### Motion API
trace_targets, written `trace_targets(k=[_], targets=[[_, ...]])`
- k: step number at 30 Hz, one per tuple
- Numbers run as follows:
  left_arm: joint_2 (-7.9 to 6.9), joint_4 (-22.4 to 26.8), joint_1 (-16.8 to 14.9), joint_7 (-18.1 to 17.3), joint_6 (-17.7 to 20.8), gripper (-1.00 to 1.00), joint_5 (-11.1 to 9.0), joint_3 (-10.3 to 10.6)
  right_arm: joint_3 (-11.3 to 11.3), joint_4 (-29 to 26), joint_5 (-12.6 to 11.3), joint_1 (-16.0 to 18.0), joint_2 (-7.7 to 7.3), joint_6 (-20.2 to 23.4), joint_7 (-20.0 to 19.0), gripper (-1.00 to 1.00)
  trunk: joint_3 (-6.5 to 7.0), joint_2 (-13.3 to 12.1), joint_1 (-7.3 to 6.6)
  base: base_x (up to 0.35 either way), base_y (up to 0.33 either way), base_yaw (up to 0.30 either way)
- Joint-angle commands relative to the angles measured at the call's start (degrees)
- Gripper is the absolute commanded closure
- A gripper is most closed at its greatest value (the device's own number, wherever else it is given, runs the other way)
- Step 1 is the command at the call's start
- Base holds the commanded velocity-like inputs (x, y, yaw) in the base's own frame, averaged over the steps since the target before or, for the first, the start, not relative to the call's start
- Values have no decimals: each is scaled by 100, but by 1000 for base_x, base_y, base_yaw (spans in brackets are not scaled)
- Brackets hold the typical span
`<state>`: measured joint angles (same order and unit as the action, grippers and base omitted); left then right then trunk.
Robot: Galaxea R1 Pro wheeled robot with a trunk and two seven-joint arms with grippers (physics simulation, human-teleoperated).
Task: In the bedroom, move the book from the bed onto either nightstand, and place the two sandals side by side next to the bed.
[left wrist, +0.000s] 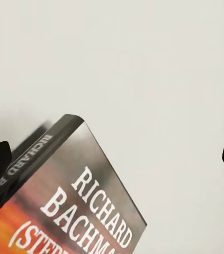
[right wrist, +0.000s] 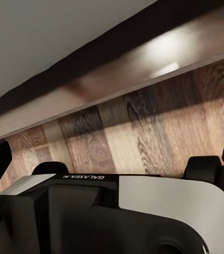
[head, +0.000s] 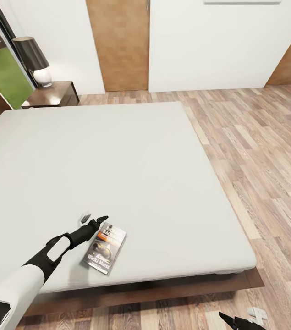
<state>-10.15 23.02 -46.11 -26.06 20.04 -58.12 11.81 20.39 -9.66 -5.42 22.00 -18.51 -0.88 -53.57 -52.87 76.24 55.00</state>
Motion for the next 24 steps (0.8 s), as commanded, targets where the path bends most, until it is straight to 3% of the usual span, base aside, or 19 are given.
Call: trace_targets(k=[1,7,14,24], targets=[[-5,0,-3,-5,27,-100,-51,23,-35,8,-56,3,-4,-9,-13,-100,-3,2,0,0,0,0],[-5,0,-2,-5,30,-100,-51,23,-35,8,-56,1,-4,-9,-13,-100,-3,2,0,0,0,0],[-5,0,1,-5,30,-100,-51,23,-35,8,-56,3,-4,-9,-13,-100,-129,283,154,0,0,0],[-5,0,4,-5,33,-100,-51,23,-35,8,-56,4,-4,-9,-13,-100,-219,483,263,0,0,0]])
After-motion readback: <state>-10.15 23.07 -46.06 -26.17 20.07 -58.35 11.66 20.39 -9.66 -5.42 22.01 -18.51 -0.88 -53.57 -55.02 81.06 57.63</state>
